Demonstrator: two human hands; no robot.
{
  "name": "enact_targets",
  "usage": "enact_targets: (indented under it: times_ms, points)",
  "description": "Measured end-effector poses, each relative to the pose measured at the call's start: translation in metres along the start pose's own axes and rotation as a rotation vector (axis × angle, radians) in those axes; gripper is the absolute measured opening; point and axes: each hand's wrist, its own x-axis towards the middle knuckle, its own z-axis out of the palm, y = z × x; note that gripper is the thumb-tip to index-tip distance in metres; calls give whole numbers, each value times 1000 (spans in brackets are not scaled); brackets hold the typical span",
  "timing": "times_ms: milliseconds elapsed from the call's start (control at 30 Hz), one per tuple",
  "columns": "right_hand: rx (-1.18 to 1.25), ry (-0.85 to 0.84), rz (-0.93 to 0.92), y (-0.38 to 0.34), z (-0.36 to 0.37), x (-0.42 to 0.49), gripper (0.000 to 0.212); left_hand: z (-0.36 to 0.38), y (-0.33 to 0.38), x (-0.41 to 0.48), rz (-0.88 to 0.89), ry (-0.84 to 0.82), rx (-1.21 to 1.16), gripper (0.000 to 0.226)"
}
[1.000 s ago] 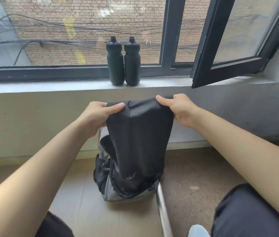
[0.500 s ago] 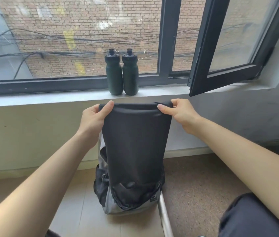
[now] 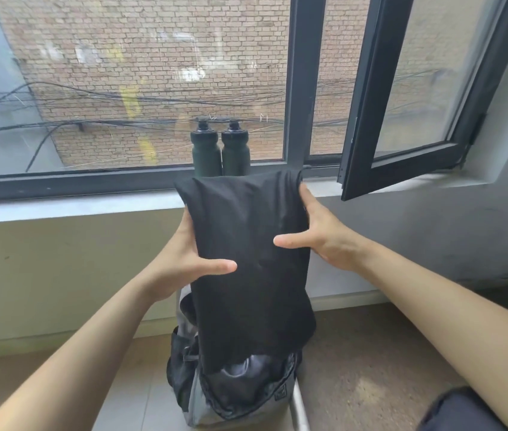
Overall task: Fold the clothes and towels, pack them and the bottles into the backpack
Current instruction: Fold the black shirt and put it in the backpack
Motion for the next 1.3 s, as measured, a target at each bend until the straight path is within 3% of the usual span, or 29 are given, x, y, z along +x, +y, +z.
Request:
enact_targets:
  times_ms: [100,167,333,400,467,567,667,733,833,967,1100,1200,1300]
  points:
    - [0,-98,103,9,2,-1,129,3,-2,1,-73,7,-60,105]
    - [13,-104,168,13,4,-1,126,3,-2,1,-157,81,-142,84]
    - [239,121,287,20,14,3,105,3,-12,3,-415,300,-313,37]
    - [351,118,307,23,11,6,107,4,-11,6,-442,326,-402,27]
    - [380,18,290,22,6,6,110,3,-7,7,-440,359,-499,37]
    - [291,-150,233,13,2,-2,103,-6,-6,5,-395,309,-501,59]
    - [55,-228,140,5,5,-10,100,-11,-3,0,-357,161,-467,35]
    - [-145,-233,65,3,8,-11,95,-11,-1,0,-370,188,-445,24]
    - [-339,-218,10,6,14,-10,82,-8,-2,2,-384,260,-435,28]
    - [-306,-49,-48,8,23,-9,47,-8,2,1,-373,274,-469,34]
    - [-76,82,-48,8,16,-5,27,-13,3,-2,-330,146,-392,58]
    - [216,122,90,7,13,-2,22,-12,1,-4,-325,56,-276,93]
    - [342,177,191,5,10,3,21,-9,1,-3,-322,26,-227,104]
